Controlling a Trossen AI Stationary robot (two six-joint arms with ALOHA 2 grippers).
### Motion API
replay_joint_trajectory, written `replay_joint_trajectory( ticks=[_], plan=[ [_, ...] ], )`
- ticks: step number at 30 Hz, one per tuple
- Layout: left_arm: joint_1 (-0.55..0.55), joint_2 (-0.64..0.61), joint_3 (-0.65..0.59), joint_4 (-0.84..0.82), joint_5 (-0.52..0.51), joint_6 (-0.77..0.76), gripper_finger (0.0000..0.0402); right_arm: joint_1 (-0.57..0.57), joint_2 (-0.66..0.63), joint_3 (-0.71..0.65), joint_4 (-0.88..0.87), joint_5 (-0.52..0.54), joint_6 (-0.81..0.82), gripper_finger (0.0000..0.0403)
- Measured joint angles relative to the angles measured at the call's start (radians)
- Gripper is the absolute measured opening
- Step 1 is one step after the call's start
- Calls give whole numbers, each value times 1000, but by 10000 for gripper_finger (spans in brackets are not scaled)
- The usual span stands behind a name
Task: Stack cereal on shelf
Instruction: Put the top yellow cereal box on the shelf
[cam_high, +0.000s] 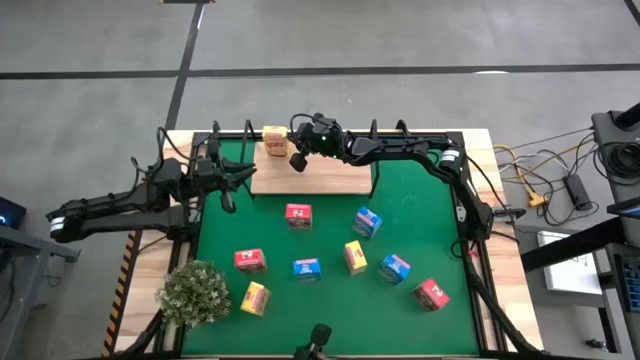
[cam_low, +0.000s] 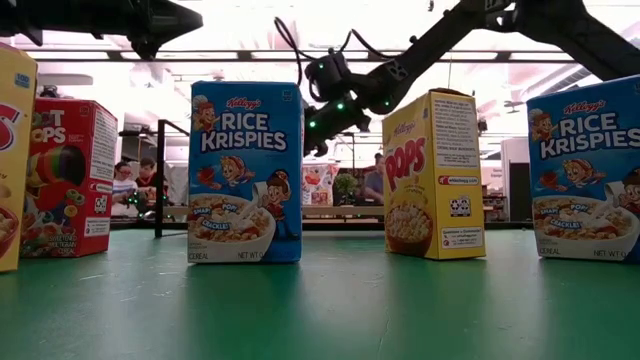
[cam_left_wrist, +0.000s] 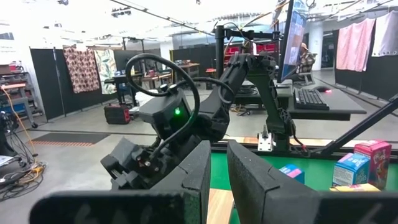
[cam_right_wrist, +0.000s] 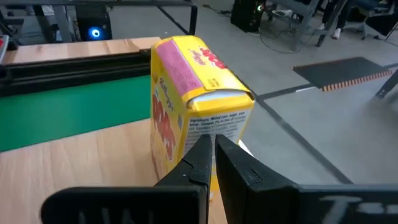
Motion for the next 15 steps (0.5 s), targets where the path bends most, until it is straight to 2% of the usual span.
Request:
replay_joint_trajectory(
  ticks=[5, 15],
  plan=[
    [0, -1, 0, -1, 0, 0, 36, 0, -9, 0, -27, 0, 0, 12],
    [0, -1, 0, -1, 0, -4, 36, 21, -98, 1, -231, -2, 23, 12]
  ],
)
